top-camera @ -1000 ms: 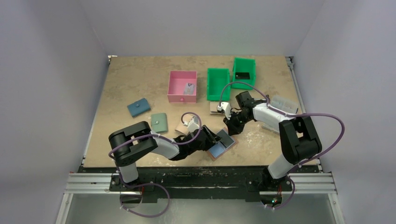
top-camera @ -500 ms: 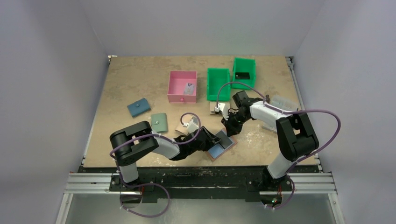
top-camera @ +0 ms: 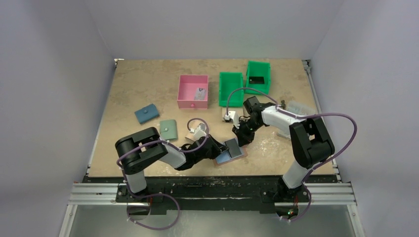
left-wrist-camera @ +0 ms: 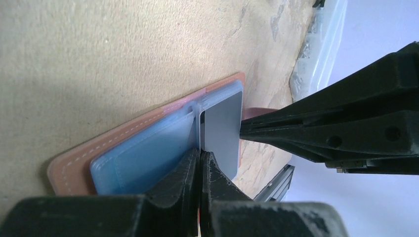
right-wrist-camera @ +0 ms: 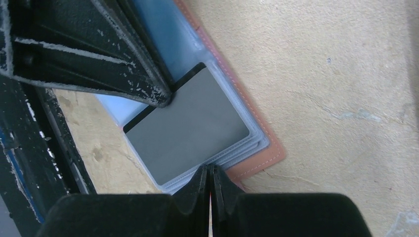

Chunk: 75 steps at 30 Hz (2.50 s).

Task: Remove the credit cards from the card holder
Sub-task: Remove the credit card from the card holder.

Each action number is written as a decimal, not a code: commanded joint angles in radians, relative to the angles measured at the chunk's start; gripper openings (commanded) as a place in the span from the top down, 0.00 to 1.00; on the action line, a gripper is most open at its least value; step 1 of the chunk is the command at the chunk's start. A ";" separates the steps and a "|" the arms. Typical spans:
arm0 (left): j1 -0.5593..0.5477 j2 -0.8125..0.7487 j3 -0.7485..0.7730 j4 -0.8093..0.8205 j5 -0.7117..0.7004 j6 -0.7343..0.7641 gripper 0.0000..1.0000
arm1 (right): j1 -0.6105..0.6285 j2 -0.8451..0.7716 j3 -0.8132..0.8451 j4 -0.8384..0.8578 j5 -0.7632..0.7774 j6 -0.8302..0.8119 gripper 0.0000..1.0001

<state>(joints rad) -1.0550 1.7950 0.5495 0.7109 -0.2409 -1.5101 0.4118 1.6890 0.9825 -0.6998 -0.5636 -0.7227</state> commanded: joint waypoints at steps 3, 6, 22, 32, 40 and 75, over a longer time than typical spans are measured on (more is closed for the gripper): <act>0.036 -0.014 -0.073 0.185 0.047 0.211 1.00 | 0.027 -0.013 0.021 -0.029 -0.103 0.021 0.85; 0.052 -0.021 -0.111 0.257 0.093 0.299 1.00 | 0.016 -0.039 0.021 -0.029 -0.110 0.016 0.80; 0.114 0.013 -0.108 0.333 0.305 0.403 1.00 | 0.007 -0.041 0.010 0.010 -0.109 0.065 0.84; 0.130 0.093 -0.109 0.439 0.357 0.323 1.00 | 0.009 -0.013 -0.002 0.061 -0.009 0.126 0.93; 0.139 0.121 -0.107 0.469 0.394 0.287 0.75 | 0.022 0.008 -0.001 0.054 -0.018 0.127 0.94; 0.172 0.051 -0.159 0.357 0.427 0.363 1.00 | 0.053 0.022 0.013 0.065 0.016 0.141 0.84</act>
<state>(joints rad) -0.8902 1.8893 0.3943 1.1339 0.1627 -1.2274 0.4614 1.7107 1.0073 -0.6769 -0.6109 -0.5945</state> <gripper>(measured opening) 0.022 0.137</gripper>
